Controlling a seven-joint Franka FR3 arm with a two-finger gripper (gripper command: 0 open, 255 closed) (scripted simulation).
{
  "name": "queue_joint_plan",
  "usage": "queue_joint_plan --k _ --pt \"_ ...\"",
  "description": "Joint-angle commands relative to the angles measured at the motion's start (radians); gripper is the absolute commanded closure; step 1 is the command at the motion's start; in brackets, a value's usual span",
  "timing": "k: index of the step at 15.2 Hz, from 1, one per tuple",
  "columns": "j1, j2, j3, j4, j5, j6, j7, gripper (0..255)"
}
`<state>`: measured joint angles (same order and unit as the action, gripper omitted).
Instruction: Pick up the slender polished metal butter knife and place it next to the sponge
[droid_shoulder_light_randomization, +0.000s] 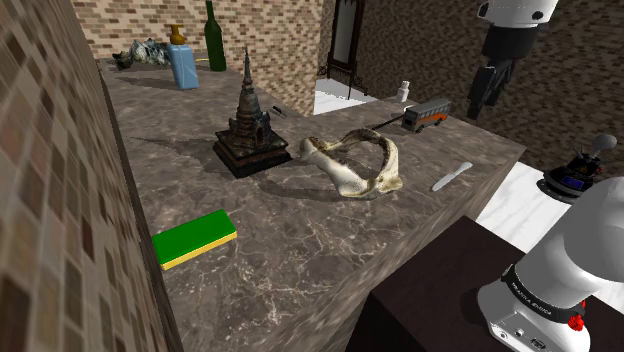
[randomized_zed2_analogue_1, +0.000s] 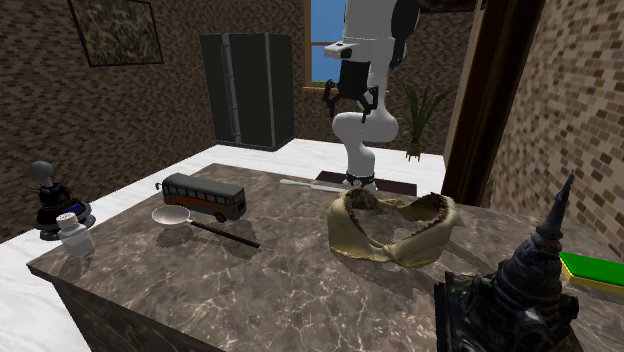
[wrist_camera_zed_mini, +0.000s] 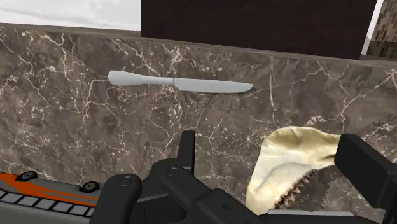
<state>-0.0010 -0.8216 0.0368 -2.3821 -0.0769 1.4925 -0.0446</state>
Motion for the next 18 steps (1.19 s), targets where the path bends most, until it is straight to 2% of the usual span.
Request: queue_joint_plan --k 1,9,17,18 --pt "0.0 0.0 0.0 0.0 0.0 0.0 0.0 0" --pt "0.161 -0.069 -0.226 -0.258 -0.226 0.185 -0.633 0" --pt "0.273 0.002 -0.511 -0.412 -0.508 0.451 -1.249 0" --pt "0.276 0.007 -0.521 -0.414 -0.517 0.46 -1.267 0"
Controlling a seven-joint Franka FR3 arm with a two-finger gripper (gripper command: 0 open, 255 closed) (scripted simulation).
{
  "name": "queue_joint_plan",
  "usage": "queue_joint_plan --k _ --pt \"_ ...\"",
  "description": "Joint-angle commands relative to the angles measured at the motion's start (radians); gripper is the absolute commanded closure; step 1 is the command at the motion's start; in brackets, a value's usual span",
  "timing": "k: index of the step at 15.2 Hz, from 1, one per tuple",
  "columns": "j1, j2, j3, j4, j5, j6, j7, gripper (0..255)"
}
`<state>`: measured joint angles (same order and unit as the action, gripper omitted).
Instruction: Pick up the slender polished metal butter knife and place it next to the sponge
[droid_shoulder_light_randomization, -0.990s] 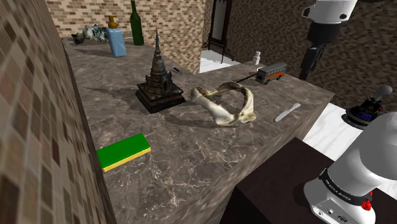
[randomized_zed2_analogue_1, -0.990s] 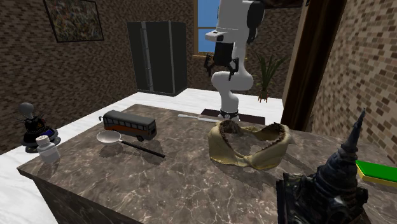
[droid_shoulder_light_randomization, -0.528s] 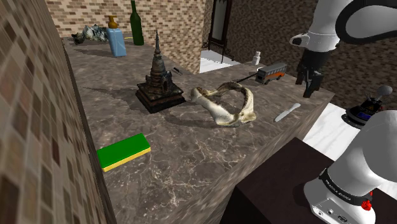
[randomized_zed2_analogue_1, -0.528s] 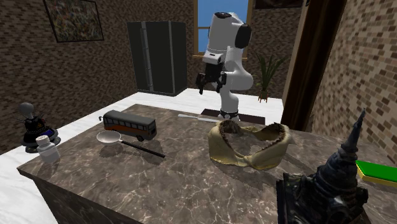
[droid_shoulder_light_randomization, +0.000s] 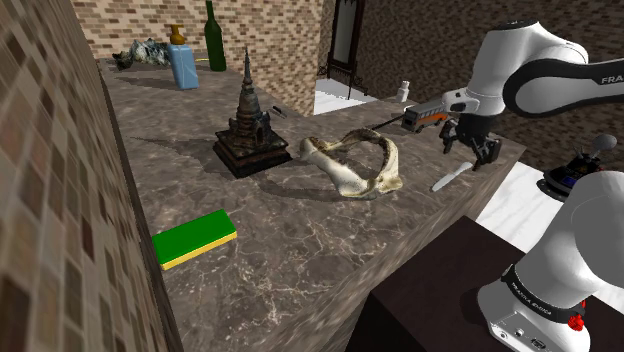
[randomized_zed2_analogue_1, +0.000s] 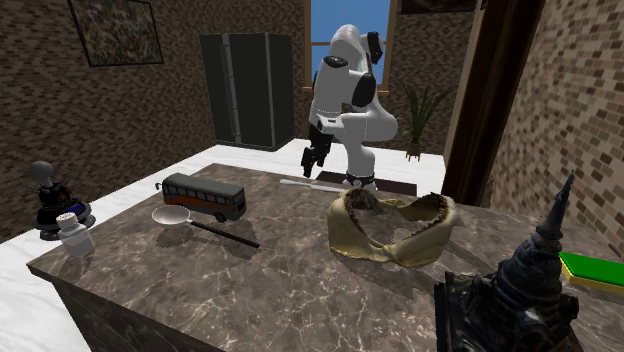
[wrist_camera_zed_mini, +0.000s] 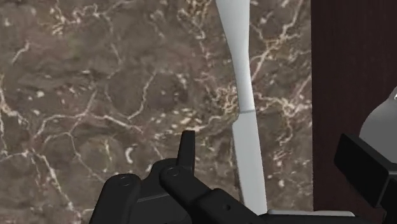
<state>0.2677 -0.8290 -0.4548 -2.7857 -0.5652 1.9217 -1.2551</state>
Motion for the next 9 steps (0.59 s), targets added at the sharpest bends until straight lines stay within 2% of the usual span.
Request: queue_joint_plan --k 1,7,9 --pt "0.005 0.02 -0.037 -0.02 -0.036 0.047 -0.055 0" --pt "-0.014 0.076 -0.089 -0.072 -0.092 0.157 -0.044 0" --pt "-0.014 0.076 -0.089 -0.072 -0.091 0.157 -0.044 0"
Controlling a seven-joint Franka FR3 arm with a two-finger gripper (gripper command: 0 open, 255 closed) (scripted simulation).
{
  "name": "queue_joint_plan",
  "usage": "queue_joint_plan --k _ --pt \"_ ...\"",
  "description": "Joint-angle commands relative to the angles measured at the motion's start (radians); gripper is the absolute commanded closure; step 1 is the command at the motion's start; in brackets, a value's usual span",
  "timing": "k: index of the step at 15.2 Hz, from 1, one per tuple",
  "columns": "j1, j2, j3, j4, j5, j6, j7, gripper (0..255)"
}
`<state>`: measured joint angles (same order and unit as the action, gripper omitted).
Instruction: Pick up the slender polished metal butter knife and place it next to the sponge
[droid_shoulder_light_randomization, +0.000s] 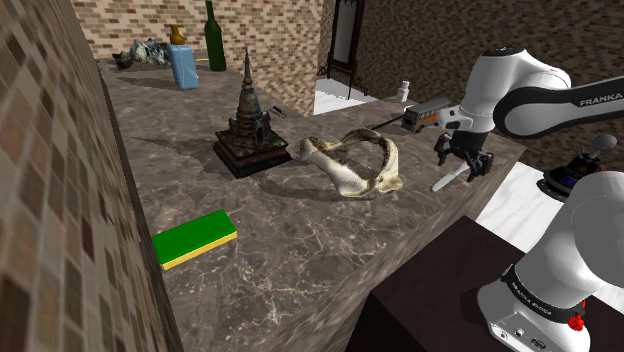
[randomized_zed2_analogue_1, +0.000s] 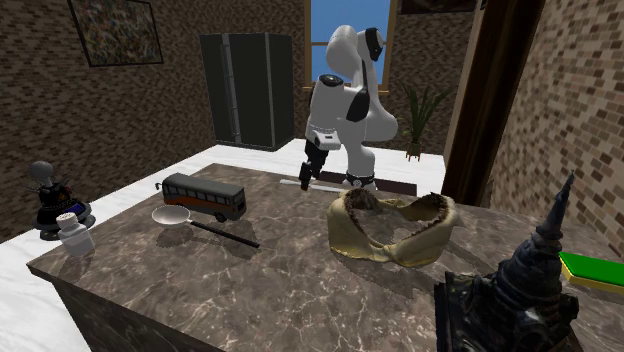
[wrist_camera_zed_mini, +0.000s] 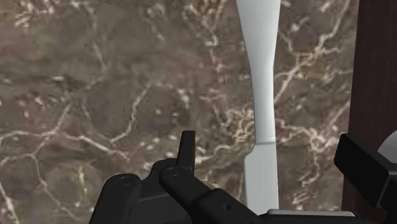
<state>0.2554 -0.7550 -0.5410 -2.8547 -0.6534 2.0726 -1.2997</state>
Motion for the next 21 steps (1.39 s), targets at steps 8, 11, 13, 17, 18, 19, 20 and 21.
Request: queue_joint_plan --k 8,11,13,17,18,19,20,21 --pt "-0.001 0.002 -0.003 -0.003 -0.003 0.006 0.0 255" --pt "0.0 0.003 -0.001 -0.004 -0.002 0.008 0.003 255" --pt "0.0 -0.001 0.001 -0.005 -0.001 0.004 0.003 255" --pt "-0.001 -0.008 0.004 0.005 0.004 -0.012 -0.004 255" --pt "0.001 -0.018 0.011 0.013 0.011 -0.029 -0.008 255" --pt "0.002 -0.027 0.017 0.021 0.019 -0.046 -0.012 255" --pt "0.003 -0.036 0.023 0.029 0.026 -0.063 -0.016 255" --pt "0.004 -0.044 0.03 0.038 0.032 -0.079 -0.02 255"
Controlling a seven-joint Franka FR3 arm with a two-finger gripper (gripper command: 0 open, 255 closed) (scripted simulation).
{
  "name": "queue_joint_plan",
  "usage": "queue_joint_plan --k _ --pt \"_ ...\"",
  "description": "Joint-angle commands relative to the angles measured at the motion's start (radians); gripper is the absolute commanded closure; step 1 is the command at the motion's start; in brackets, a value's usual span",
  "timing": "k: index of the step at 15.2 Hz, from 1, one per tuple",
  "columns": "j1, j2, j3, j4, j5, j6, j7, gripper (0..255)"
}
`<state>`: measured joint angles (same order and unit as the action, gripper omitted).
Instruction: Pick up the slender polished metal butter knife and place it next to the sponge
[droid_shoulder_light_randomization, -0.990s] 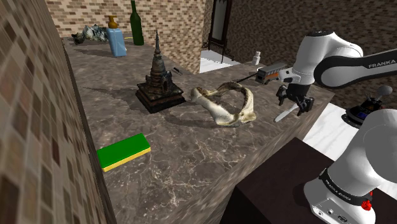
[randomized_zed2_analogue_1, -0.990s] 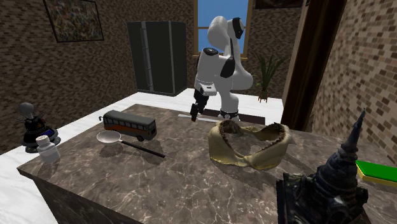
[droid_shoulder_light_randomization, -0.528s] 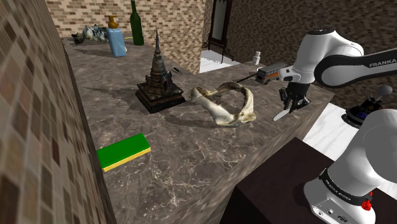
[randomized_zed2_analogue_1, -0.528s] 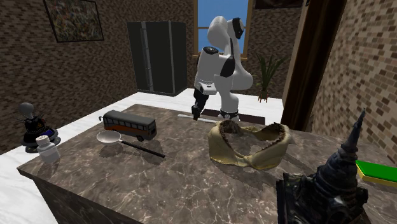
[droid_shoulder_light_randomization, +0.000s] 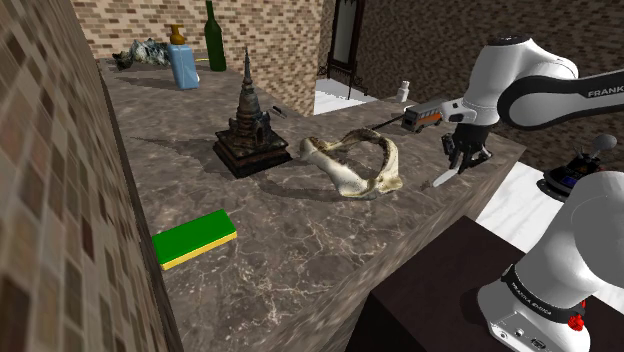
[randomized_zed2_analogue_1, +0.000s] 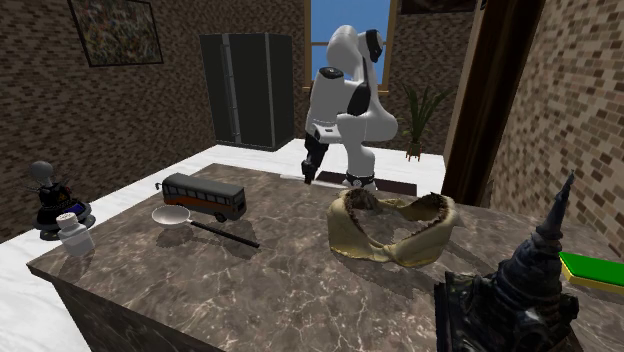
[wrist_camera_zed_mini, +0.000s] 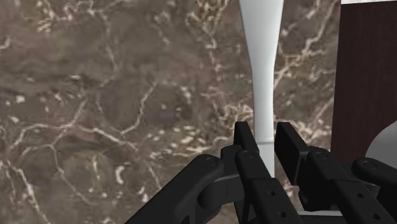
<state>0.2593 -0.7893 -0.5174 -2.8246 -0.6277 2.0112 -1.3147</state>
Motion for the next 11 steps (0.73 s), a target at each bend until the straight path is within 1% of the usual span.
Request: queue_joint_plan --k 1,11 --pt "0.002 -0.018 0.012 0.017 0.013 -0.034 -0.008 255" --pt "0.016 -0.07 0.069 0.118 0.074 -0.184 -0.042 255"
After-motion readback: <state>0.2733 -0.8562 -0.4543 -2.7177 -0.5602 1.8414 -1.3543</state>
